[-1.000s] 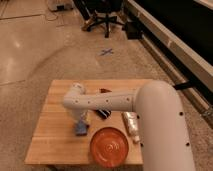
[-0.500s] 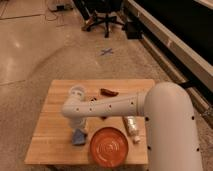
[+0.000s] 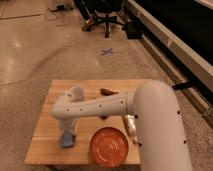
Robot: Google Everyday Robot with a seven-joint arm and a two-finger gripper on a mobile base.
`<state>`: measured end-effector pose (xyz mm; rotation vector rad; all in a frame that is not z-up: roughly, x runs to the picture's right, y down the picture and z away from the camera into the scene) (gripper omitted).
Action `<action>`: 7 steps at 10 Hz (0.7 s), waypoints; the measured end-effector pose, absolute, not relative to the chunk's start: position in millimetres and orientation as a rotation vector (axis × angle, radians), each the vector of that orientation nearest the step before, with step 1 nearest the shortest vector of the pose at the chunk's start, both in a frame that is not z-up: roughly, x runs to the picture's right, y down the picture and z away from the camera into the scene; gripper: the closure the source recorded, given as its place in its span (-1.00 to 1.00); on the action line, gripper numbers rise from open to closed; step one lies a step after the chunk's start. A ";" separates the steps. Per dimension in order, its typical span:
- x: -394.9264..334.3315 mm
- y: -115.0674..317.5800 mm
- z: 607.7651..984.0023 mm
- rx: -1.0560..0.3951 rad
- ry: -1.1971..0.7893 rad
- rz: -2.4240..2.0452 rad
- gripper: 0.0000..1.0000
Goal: Wipe the white sponge on the table
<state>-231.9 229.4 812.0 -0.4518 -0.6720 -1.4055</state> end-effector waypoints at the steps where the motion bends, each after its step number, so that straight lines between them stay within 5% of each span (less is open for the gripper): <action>1: -238.9 224.5 812.1 -0.442 -0.680 -1.405 -0.60; 7: -234.1 186.0 813.6 -0.410 -0.669 -1.398 -0.60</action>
